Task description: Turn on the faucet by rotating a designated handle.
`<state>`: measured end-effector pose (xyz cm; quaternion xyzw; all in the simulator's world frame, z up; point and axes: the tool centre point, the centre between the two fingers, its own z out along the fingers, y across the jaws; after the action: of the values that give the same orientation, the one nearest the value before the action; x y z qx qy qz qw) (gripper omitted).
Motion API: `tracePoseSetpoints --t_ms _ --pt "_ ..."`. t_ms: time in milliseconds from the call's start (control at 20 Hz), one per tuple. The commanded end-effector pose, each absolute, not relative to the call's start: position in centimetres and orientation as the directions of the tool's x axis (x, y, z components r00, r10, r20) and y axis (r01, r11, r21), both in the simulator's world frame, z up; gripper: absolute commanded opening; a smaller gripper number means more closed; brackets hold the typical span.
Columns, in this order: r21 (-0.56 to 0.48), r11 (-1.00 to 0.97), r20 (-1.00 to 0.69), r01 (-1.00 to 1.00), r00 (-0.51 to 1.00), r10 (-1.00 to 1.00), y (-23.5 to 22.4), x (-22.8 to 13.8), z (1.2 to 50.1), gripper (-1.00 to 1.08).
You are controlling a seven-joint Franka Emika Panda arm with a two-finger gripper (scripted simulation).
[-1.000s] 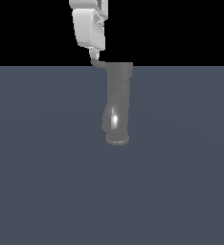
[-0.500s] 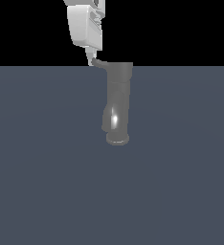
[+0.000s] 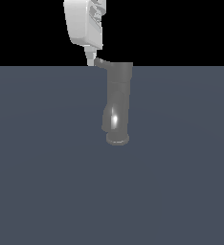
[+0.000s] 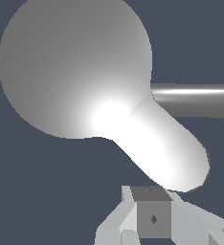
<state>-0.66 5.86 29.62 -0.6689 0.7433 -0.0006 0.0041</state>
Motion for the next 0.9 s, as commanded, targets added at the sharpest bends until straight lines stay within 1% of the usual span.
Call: tracePoseSetpoints --t_ms 0,400,450,850 --pt "-0.002 0.121 -0.001 -0.993 -0.121 -0.993 4.6 -1.5 29.6 -1.00" --pt "0.000 0.121 0.000 -0.993 -0.121 -0.993 3.8 -3.6 29.6 -1.00" --pt "-0.002 0.097 -0.004 -0.995 -0.097 -0.995 5.4 -3.3 29.6 -1.00" --pt "-0.001 0.109 -0.002 -0.994 -0.109 -0.994 1.4 -4.8 29.6 -1.00"
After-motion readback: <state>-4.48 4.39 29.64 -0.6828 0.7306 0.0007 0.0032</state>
